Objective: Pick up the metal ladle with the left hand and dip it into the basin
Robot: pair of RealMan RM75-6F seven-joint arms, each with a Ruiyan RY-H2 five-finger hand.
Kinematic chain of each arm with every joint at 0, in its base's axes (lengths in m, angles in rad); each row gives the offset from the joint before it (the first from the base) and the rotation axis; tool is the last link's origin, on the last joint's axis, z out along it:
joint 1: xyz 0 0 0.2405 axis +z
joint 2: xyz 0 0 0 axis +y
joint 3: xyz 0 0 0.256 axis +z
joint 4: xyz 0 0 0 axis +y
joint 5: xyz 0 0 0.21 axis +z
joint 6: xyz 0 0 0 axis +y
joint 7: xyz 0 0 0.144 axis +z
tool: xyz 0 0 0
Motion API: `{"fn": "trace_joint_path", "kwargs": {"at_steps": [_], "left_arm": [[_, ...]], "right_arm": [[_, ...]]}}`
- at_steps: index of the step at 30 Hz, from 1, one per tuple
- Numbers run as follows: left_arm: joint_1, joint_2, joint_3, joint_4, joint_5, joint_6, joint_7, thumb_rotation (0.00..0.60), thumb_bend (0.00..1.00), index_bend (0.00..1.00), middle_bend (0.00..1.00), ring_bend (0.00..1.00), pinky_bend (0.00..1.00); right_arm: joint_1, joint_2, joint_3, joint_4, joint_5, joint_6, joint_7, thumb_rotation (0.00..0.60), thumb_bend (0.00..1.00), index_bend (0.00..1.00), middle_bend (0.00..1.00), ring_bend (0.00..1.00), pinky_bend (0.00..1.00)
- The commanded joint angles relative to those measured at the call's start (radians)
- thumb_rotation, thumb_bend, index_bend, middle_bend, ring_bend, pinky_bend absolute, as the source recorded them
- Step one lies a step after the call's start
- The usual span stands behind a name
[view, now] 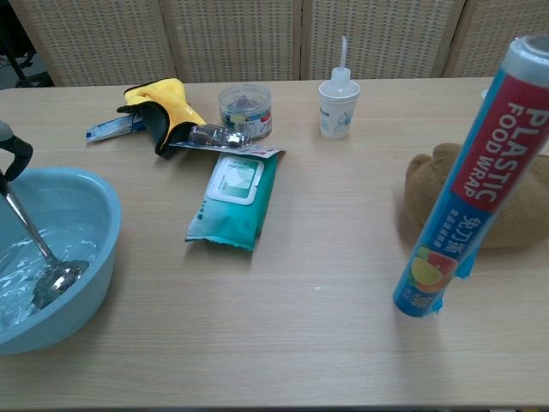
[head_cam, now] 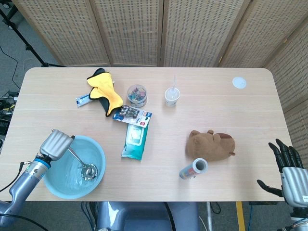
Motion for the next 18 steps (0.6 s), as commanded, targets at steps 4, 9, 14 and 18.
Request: {"fn": "trace_joint_path", "kwargs": {"at_steps": [4, 9, 14, 18], "left_arm": [[0.016, -0.013, -0.002, 0.072, 0.088, 0.083, -0.175, 0.6, 0.63, 0.82, 0.96, 0.97, 0.95], [0.026, 0.013, 0.004, 0.085, 0.127, 0.119, -0.285, 0.6, 0.63, 0.82, 0.96, 0.97, 0.95], [0.036, 0.056, 0.013, 0.063, 0.156, 0.145, -0.331, 0.6, 0.63, 0.82, 0.96, 0.97, 0.95], [0.047, 0.099, 0.016, 0.032, 0.174, 0.174, -0.339, 0.6, 0.63, 0.82, 0.96, 0.97, 0.95]], "right_arm": [[-0.001, -0.001, 0.0, 0.0, 0.001, 0.0, -0.002, 0.6, 0.0, 0.0, 0.0, 0.0, 0.0], [0.001, -0.006, -0.004, 0.0, -0.004, -0.005, -0.01, 0.6, 0.0, 0.0, 0.0, 0.0, 0.0], [0.001, -0.01, -0.006, 0.0, -0.008, -0.005, -0.015, 0.6, 0.0, 0.0, 0.0, 0.0, 0.0], [-0.001, -0.013, -0.009, -0.002, -0.014, -0.002, -0.022, 0.6, 0.0, 0.0, 0.0, 0.0, 0.0]]}}
